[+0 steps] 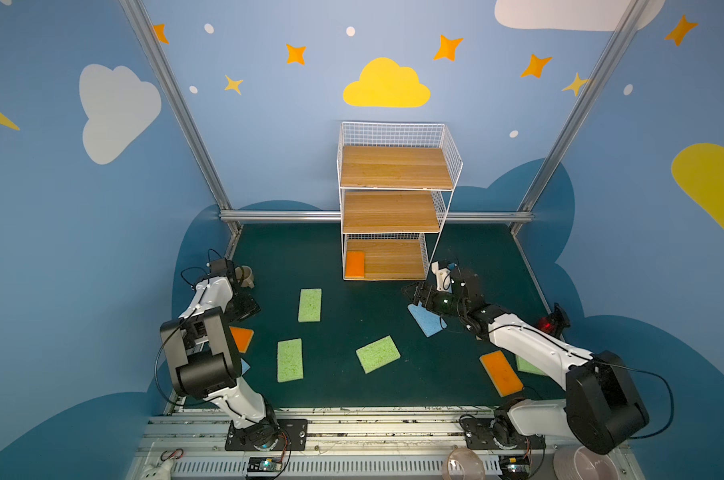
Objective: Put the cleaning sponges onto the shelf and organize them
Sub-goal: 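Lower the left gripper onto the orange sponge near the mug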
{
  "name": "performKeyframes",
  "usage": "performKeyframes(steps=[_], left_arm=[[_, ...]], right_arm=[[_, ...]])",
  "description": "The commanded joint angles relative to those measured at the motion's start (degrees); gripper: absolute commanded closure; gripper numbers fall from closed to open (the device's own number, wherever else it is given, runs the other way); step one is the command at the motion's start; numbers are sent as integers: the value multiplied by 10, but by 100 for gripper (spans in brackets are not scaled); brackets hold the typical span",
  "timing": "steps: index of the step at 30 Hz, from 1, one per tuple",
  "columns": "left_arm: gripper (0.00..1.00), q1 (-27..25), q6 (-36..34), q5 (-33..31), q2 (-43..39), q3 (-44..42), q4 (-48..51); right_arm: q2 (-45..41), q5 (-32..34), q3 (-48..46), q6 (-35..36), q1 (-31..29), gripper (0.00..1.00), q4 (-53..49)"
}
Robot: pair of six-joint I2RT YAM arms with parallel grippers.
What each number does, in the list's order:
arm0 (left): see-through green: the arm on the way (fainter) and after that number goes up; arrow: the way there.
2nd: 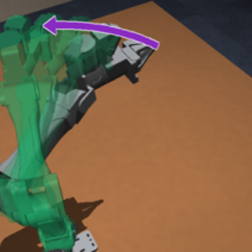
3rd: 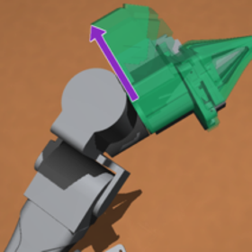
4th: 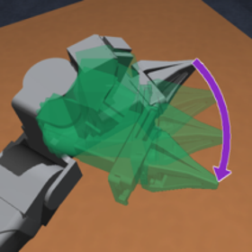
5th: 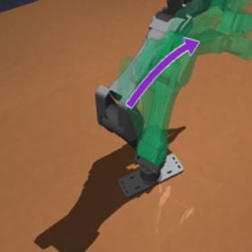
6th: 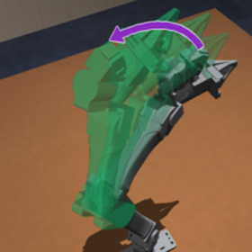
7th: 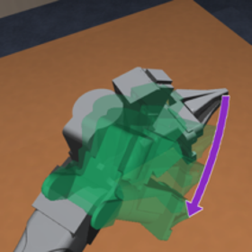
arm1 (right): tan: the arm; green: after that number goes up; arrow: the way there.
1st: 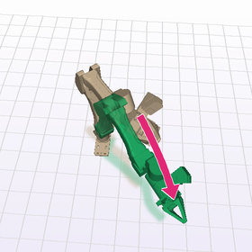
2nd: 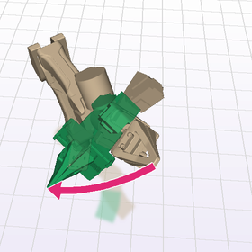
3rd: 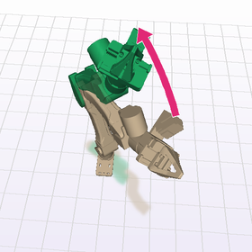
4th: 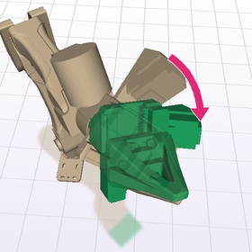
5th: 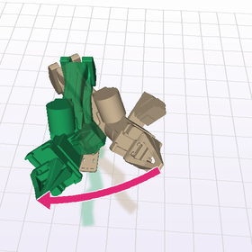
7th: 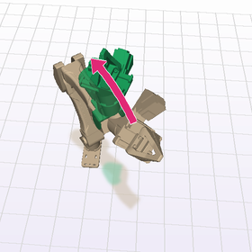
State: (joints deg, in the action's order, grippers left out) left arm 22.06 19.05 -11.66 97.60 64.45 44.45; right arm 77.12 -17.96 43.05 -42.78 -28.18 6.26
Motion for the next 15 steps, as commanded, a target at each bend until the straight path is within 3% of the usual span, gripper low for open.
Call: performKeyframes(steps=[1,11,15], left_arm=[[11,12,-15,-14,13,-3,3],[12,23,-35,11,74,3,-19],[20,23,-41,24,90,6,-26]], right_arm=[[6,17,-1,15,4,13,-8],[5,25,-6,17,14,13,-10],[5,27,-8,16,18,14,-11]])
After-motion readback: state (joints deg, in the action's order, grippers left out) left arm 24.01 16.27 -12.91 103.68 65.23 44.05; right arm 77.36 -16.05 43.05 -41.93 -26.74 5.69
